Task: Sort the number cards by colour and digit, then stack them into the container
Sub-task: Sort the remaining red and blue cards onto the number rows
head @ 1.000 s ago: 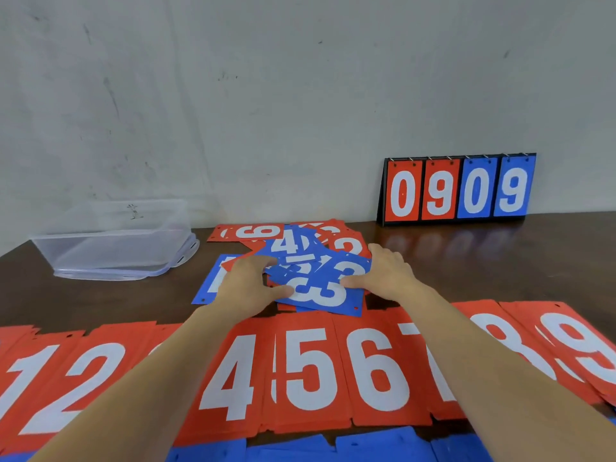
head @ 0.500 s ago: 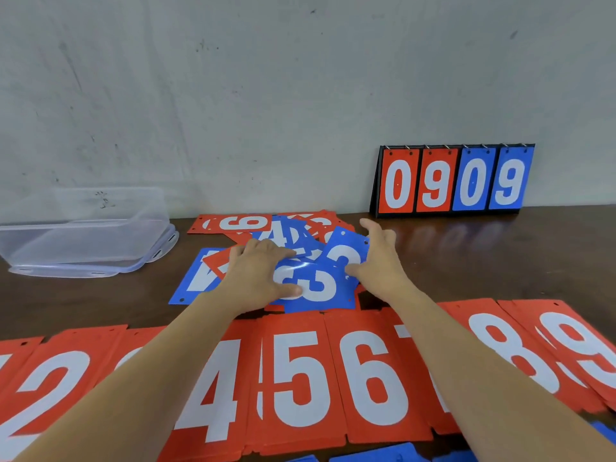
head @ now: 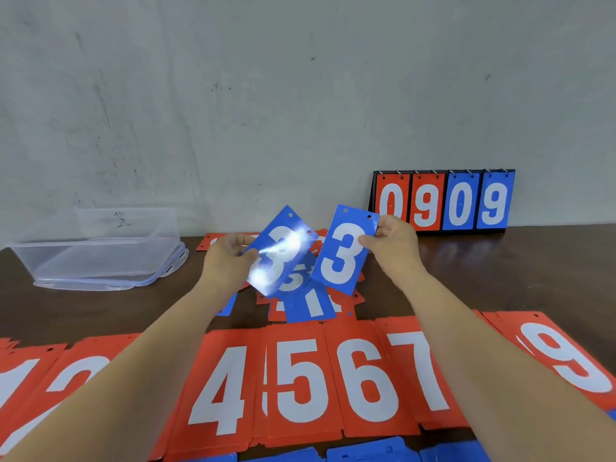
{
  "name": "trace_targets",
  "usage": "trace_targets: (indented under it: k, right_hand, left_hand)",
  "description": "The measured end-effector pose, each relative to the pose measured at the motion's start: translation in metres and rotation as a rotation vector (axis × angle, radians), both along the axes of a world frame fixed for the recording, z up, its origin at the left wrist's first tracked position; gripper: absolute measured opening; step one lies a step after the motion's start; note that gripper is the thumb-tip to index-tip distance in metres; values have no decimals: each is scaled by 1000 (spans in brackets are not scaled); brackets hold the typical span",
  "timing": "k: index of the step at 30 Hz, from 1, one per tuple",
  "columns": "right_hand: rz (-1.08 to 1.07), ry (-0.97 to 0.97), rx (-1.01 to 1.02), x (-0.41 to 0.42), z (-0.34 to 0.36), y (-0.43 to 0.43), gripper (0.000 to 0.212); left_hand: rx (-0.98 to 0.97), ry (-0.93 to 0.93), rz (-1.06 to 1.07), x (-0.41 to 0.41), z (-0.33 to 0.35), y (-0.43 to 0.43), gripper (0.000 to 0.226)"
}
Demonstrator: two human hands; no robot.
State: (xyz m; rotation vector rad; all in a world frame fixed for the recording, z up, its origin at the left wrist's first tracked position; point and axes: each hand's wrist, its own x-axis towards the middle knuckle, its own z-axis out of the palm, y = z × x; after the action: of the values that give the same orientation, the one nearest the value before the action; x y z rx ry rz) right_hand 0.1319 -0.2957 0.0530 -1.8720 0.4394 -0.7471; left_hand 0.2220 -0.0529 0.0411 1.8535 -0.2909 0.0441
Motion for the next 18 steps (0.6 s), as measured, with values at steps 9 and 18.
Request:
trace_targets:
  k: [9,18]
  right_hand:
    - [83,-5,-29,-30,33,7,8]
    - [216,17,-24,-64,40,37,18]
  left_hand:
    - [-32,5,-33,-37,16,13,28]
    - [-104,119,48,-67,13,29,8]
